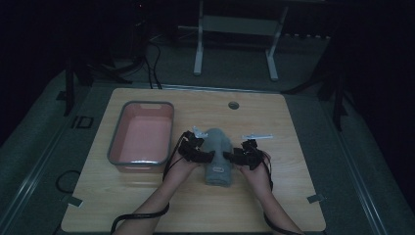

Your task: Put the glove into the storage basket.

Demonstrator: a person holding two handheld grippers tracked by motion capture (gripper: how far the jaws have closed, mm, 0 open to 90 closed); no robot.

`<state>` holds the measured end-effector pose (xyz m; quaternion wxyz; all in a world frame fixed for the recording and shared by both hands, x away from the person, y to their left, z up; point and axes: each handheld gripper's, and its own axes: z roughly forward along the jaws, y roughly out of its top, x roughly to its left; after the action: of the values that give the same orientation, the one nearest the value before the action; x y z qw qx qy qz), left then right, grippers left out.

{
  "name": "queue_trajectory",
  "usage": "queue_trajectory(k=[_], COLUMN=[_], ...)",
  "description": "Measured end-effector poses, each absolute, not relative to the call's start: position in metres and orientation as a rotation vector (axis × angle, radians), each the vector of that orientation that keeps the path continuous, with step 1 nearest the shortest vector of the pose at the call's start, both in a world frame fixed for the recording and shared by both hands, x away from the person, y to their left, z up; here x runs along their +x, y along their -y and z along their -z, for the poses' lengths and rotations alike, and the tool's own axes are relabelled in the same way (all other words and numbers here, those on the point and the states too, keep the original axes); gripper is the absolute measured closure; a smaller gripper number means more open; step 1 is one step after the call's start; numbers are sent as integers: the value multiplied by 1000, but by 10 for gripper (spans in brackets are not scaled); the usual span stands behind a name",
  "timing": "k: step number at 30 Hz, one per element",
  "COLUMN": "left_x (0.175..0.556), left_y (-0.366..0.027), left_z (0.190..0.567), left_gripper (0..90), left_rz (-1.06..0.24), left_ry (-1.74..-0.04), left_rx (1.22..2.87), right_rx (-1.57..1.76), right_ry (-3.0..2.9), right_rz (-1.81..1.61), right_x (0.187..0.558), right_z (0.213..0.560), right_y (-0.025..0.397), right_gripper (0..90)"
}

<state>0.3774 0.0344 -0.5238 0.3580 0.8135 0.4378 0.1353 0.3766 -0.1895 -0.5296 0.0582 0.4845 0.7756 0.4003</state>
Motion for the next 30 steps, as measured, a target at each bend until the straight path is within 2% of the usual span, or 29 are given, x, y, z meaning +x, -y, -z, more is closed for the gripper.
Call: queue_trajectory(k=[5, 8, 11, 13, 16, 18, 24, 28, 30], left_x=[387, 391, 396, 399, 405, 407, 412, 411, 409], left_y=[-33, -31, -32, -33, -34, -33, -33, -32, -31], left_z=[533, 540, 545, 548, 553, 556, 560, 556, 553], left_gripper=[219, 219, 218, 219, 245, 295, 504, 703, 748], left_rz=[-264, -229, -188, -151, -78, -29, 97, 114, 106], left_ry=[-1144, -1129, -1101, -1075, -1039, -1030, -991, -969, -966], left_rx=[2085, 2104, 2094, 2083, 2072, 2067, 2041, 2040, 2047], right_rx=[1532, 1532, 1488, 1444, 1409, 1410, 1399, 1373, 1350], right_ry=[-2386, -2419, -2440, -2486, -2526, -2533, -2559, -2549, -2545], right_rz=[-1215, -1220, -1211, -1206, -1234, -1245, -1218, -1194, -1194], right_x=[380, 383, 384, 385, 386, 386, 388, 385, 384], right_z=[544, 550, 551, 551, 553, 554, 553, 550, 547], right_y=[198, 200, 199, 198, 200, 201, 200, 197, 196], right_gripper=[305, 305, 368, 510, 628, 677, 724, 772, 793])
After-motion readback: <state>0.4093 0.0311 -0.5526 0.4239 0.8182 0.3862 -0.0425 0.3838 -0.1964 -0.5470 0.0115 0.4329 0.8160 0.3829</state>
